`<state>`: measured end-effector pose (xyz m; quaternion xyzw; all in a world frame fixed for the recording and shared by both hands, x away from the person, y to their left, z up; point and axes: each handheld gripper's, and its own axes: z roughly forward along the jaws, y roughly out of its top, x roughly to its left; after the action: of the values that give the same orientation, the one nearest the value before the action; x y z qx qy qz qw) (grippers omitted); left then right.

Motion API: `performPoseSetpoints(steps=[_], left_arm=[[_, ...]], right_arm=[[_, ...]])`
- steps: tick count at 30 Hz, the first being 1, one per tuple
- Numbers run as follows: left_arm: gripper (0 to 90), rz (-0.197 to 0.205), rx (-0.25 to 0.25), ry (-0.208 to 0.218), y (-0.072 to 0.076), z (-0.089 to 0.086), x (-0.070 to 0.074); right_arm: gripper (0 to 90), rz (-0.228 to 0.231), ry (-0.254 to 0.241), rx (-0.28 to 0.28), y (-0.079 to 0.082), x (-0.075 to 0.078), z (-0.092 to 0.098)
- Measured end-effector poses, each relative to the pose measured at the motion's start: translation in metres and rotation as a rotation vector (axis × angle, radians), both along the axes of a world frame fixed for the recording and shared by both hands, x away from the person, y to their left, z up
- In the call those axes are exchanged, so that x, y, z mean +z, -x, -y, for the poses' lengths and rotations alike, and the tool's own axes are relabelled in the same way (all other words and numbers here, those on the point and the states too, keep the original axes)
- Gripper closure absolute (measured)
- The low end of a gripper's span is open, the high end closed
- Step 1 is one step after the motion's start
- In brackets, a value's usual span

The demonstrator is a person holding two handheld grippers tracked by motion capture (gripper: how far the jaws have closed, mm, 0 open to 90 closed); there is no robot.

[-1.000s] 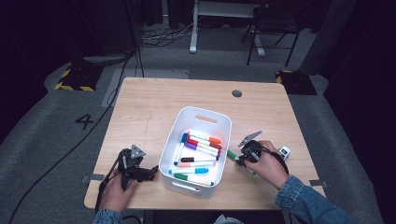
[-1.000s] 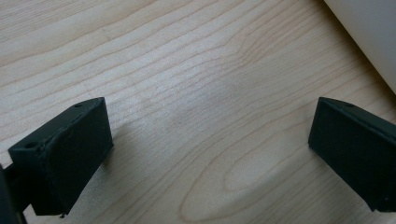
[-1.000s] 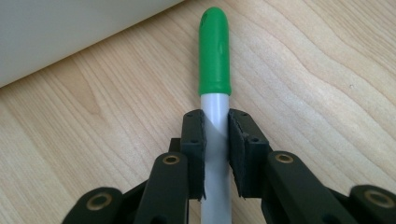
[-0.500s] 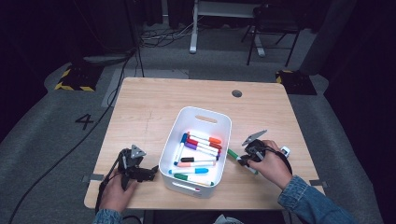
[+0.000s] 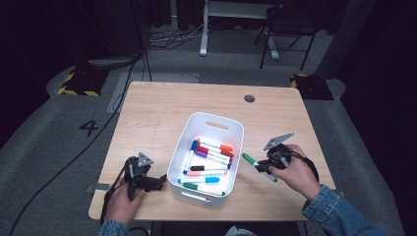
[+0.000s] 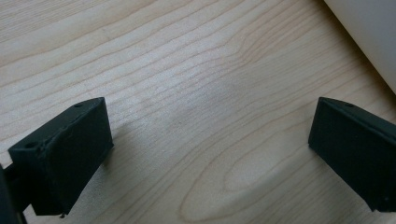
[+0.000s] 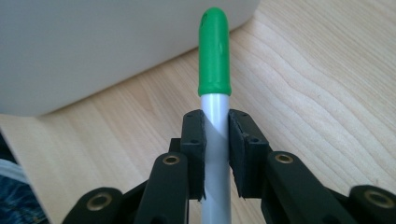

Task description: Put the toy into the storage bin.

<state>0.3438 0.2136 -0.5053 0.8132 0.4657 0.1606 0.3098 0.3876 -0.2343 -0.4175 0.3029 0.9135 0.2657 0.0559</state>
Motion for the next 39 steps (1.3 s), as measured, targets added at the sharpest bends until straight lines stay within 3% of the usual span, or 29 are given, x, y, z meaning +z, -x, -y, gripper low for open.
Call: performPoseSetpoints(steps=[20,32,39], left_arm=[[0.0,0.003,0.001,-0.002,0.0,0.0,0.0],[0.0,0.004,0.001,-0.004,0.001,0.0,0.0],[0.0,0.004,-0.002,-0.004,0.001,0.0,0.0]], right_arm=[[77.1,0.024,-0.047,0.01,0.009,0.047,0.008],[77.1,0.052,-0.057,0.078,-0.002,0.081,-0.014],[77.1,0.062,-0.075,0.116,-0.013,0.093,-0.033]])
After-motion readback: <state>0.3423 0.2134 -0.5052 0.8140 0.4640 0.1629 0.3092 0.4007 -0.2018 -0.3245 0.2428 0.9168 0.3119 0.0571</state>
